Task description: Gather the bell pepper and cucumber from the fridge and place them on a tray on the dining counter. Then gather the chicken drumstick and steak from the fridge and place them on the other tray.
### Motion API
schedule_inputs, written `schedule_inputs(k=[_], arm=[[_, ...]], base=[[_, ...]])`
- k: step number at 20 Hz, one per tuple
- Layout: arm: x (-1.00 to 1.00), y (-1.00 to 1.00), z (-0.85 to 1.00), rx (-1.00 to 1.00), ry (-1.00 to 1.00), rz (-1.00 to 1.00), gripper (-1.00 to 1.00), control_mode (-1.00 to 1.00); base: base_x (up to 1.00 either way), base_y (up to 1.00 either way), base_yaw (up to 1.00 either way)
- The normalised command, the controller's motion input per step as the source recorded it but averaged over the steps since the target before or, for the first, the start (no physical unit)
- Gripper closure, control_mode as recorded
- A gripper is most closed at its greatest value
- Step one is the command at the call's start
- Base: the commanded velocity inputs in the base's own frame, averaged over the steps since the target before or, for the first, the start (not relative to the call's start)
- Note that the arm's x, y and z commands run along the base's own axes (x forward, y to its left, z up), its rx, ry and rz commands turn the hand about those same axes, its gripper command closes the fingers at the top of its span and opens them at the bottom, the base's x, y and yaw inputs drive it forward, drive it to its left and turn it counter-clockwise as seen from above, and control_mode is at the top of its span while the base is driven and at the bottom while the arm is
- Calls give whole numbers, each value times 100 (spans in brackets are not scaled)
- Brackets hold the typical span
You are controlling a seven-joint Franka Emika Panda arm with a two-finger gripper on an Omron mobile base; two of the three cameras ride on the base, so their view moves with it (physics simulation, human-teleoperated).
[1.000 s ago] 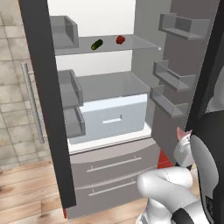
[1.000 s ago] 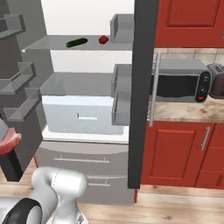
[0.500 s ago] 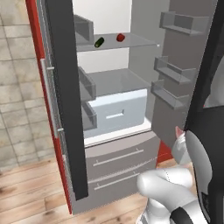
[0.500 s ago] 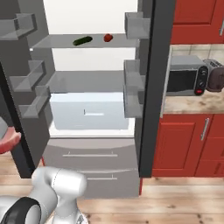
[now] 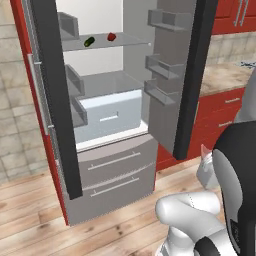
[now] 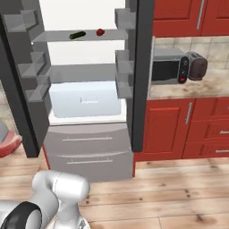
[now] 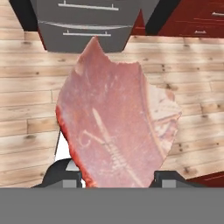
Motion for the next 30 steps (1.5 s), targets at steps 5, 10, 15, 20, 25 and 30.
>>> schedule_inputs(k=[5,10,15,20,25,30], arm=[[0,0,0,0,0,0,100,100],[0,0,0,0,0,0,100,100],[0,0,0,0,0,0,100,100],[0,0,0,0,0,0,100,100],[0,0,0,0,0,0,100,100],[0,0,0,0,0,0,100,100]], base=[[-81,0,-18],[-80,0,-17],[-82,-1,-16],[-84,-18,-14],[-89,-28,-14],[-99,-39,-13]])
